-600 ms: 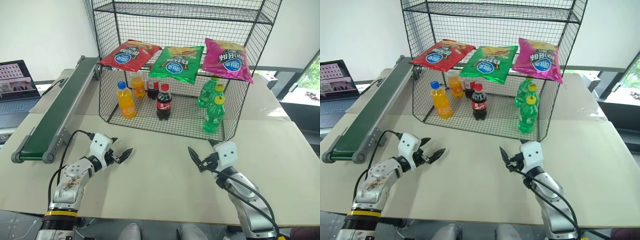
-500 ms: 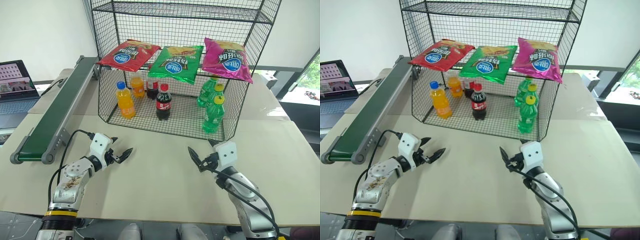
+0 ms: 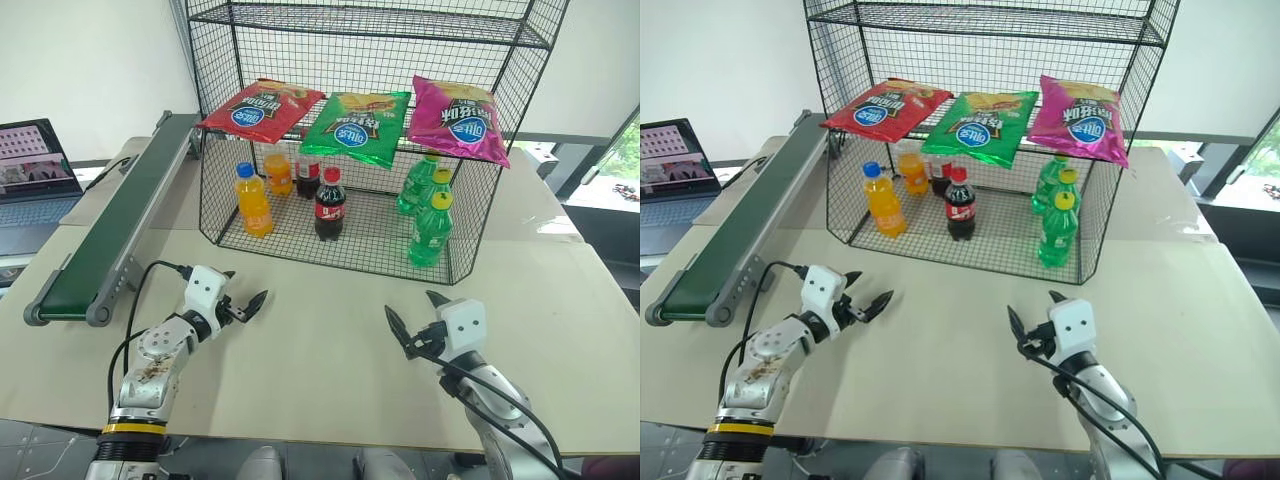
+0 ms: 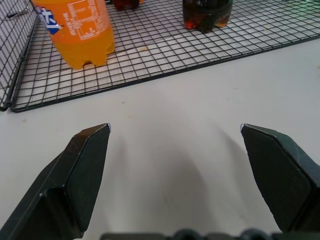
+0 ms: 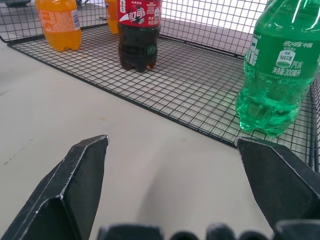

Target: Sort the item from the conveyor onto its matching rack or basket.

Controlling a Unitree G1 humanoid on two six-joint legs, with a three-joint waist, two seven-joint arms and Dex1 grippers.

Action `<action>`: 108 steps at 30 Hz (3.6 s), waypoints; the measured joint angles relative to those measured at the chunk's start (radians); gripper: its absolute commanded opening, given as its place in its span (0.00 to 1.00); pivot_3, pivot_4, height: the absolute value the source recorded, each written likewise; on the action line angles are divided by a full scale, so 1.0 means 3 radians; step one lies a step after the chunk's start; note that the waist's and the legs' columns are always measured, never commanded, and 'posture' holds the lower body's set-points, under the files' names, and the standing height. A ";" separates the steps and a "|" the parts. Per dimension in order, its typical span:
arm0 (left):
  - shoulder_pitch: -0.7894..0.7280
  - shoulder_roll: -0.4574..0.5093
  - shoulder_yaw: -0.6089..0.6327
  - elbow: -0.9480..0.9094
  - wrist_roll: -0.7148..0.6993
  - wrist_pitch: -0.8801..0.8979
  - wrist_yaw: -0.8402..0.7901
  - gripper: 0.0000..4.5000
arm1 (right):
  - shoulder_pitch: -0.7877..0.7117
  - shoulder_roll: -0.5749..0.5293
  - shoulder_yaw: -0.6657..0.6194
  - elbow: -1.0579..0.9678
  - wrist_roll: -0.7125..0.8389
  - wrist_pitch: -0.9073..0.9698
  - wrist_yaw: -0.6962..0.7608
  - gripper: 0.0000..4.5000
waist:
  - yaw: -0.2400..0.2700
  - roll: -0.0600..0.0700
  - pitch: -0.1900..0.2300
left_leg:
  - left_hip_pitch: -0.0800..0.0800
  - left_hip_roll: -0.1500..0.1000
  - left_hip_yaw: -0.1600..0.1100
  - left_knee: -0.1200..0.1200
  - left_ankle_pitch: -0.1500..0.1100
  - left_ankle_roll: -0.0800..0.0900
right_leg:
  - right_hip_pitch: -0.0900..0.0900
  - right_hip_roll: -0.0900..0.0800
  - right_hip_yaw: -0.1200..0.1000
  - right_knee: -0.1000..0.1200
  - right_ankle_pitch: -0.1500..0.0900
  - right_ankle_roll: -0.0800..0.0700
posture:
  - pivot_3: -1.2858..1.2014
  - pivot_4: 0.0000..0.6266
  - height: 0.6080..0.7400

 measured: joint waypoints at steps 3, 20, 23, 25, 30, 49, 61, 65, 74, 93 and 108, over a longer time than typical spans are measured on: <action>0.0015 0.0000 0.0018 -0.0049 -0.0040 0.0020 -0.0015 0.99 | -0.0063 -0.0022 -0.0001 -0.0003 0.0001 0.0000 0.0008 1.00 | 0.0003 0.0000 0.0000 | 0.0001 0.0000 0.0000 0.0000 0.0000 0.0000 | 0.0000 0.0000 0.0000 0.0000 0.0000 0.0000 | 0.52 0.24 0.98; -0.0040 0.0027 0.0068 -0.0040 -0.0069 -0.0034 -0.0014 0.99 | -0.0285 -0.0010 0.0036 0.0040 0.0016 0.0012 0.0006 1.00 | 0.0001 0.0000 0.0000 | 0.0000 0.0000 0.0000 0.0000 0.0000 0.0000 | 0.0000 0.0000 0.0000 0.0000 0.0000 0.0000 | 0.52 0.24 0.98; -0.0053 0.0049 0.0069 -0.0040 -0.0069 -0.0037 -0.0013 0.99 | -0.0315 -0.0009 0.0041 0.0047 0.0008 0.0009 0.0008 1.00 | 0.0002 0.0000 0.0000 | 0.0000 0.0000 0.0000 0.0000 0.0000 0.0000 | 0.0000 0.0000 0.0000 0.0000 0.0000 0.0000 | 0.52 0.24 0.98; -0.0053 0.0049 0.0069 -0.0039 -0.0069 -0.0039 -0.0011 0.99 | -0.0322 -0.0009 0.0041 0.0084 0.0000 0.0006 0.0007 1.00 | 0.0003 0.0000 0.0000 | 0.0000 0.0000 0.0000 0.0000 0.0000 0.0000 | 0.0000 0.0000 0.0000 0.0000 0.0000 0.0000 | 0.52 0.24 0.98; -0.0052 0.0056 0.0069 -0.0040 -0.0065 -0.0039 0.0002 0.99 | -0.0323 -0.0012 0.0043 0.0116 -0.0008 0.0005 0.0017 1.00 | 0.0001 0.0000 0.0000 | 0.0000 0.0000 0.0000 0.0000 0.0000 0.0000 | 0.0000 0.0000 0.0000 0.0000 0.0000 0.0000 | 0.52 0.24 0.98; -0.0010 0.0083 0.0155 -0.0031 -0.0016 -0.0092 0.0016 0.99 | -0.0378 -0.0038 0.0029 0.0165 0.0009 0.0021 0.0053 1.00 | 0.0001 0.0000 0.0000 | 0.0001 0.0000 0.0000 0.0000 0.0000 0.0000 | 0.0000 0.0000 0.0000 0.0000 0.0000 0.0000 | 0.52 0.24 0.98; 0.0683 0.0404 0.1155 -0.1007 -0.1119 0.0839 -0.0084 0.99 | -0.0846 -0.0646 -0.0104 0.0025 0.0766 0.0281 0.0991 1.00 | -0.0032 -0.0006 0.0009 | 0.0002 0.0005 0.0001 -0.0001 -0.0001 0.0002 | 0.0002 -0.0001 0.0000 0.0000 0.0000 -0.0001 | 0.52 0.24 0.98; 0.1083 0.0351 0.2014 -0.1527 -0.2253 0.1528 0.0383 0.99 | -0.1248 -0.0809 -0.0104 -0.0002 0.1348 0.0519 0.1508 1.00 | -0.0043 -0.0009 0.0012 | 0.0012 0.0007 -0.0002 -0.0002 -0.0002 0.0004 | 0.0010 -0.0001 -0.0005 0.0000 -0.0003 0.0003 | 0.52 0.24 0.98; 0.1685 -0.0120 0.2894 -0.1378 -0.4405 0.1744 0.1553 0.99 | -0.1790 -0.0791 0.0208 0.0024 0.1773 0.0748 0.2009 1.00 | -0.0005 -0.0019 0.0017 | 0.0020 0.0004 -0.0017 0.0001 -0.0003 0.0003 | 0.0013 -0.0006 -0.0020 -0.0004 -0.0006 -0.0002 | 0.52 0.24 0.98; 0.1468 -0.0012 0.2813 -0.0819 -0.5470 0.1384 0.2320 0.99 | -0.2267 -0.0658 0.0434 0.0426 0.1792 0.0565 0.2601 1.00 | -0.0001 -0.0019 0.0016 | 0.0024 -0.0001 -0.0021 -0.0015 -0.0003 0.0000 | 0.0010 -0.0011 -0.0031 -0.0004 -0.0012 -0.0022 | 0.52 0.24 0.98; 0.1336 0.0181 0.2844 -0.0498 -0.5579 0.1229 0.2361 0.99 | -0.2400 -0.0559 0.0394 0.0354 0.1871 0.0540 0.2606 1.00 | -0.0001 -0.0017 0.0017 | 0.0024 -0.0001 -0.0021 -0.0016 -0.0003 -0.0001 | 0.0004 -0.0011 -0.0032 -0.0006 -0.0012 -0.0022 | 0.52 0.24 0.98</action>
